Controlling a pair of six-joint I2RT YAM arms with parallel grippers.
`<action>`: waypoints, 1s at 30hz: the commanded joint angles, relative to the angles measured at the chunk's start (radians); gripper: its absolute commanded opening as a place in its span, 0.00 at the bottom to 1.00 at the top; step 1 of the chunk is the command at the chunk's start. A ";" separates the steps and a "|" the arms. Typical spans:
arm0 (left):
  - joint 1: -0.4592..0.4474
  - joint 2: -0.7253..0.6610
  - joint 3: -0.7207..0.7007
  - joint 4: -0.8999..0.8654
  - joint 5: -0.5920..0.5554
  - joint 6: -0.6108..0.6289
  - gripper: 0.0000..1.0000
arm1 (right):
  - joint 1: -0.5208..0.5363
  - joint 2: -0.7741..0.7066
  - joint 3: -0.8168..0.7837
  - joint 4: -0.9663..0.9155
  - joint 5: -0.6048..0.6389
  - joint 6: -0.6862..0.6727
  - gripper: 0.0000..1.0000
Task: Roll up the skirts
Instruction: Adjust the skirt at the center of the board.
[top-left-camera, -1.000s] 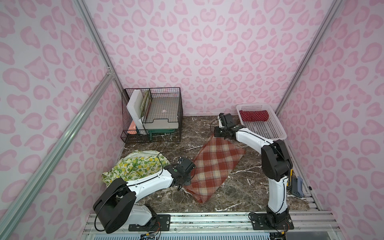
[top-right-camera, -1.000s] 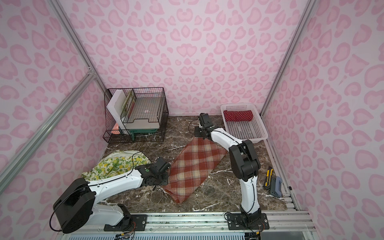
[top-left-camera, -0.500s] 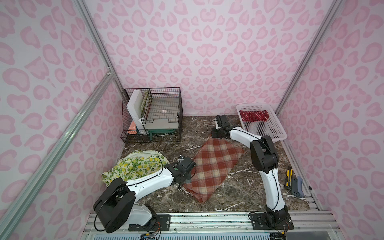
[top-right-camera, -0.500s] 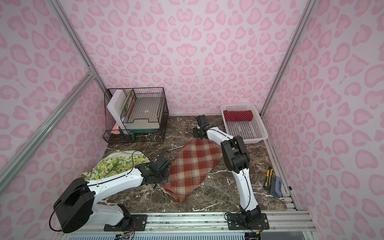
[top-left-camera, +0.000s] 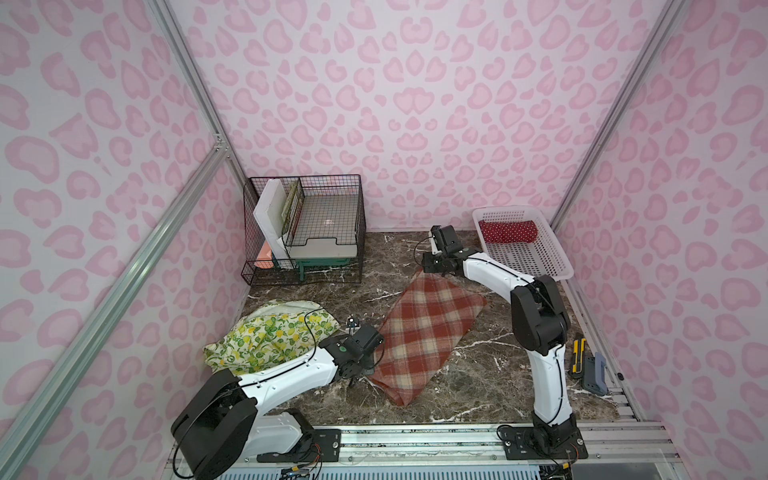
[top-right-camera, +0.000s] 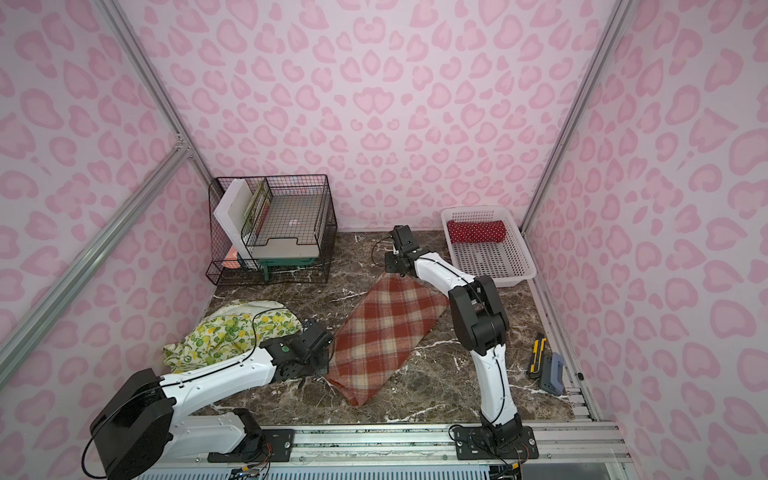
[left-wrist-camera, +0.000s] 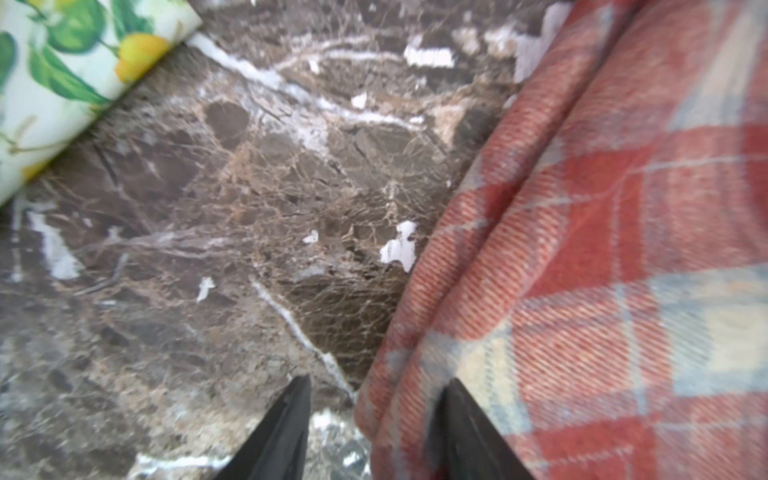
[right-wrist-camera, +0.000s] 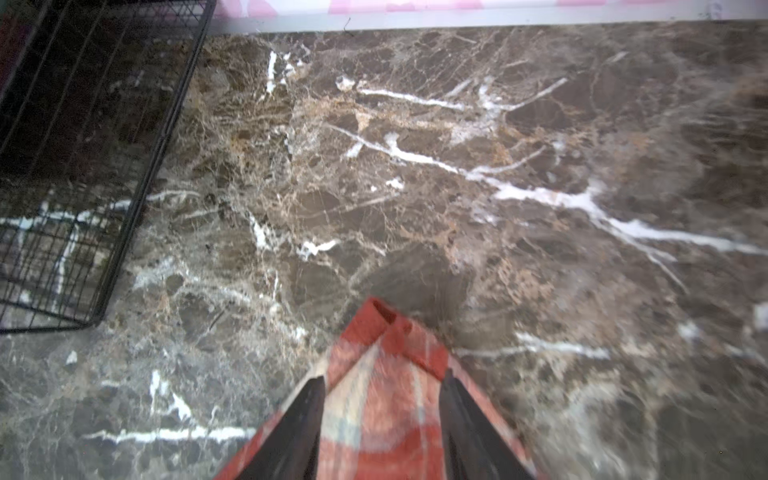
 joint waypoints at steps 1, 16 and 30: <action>0.002 0.012 -0.021 0.090 0.021 0.011 0.54 | 0.035 -0.100 -0.132 -0.012 0.042 -0.002 0.50; 0.007 -0.004 -0.138 0.190 0.216 0.023 0.28 | 0.037 -0.297 -0.692 0.038 0.067 0.064 0.46; 0.002 -0.094 0.039 -0.001 0.207 -0.016 0.00 | -0.024 -0.066 -0.389 -0.026 0.090 -0.055 0.45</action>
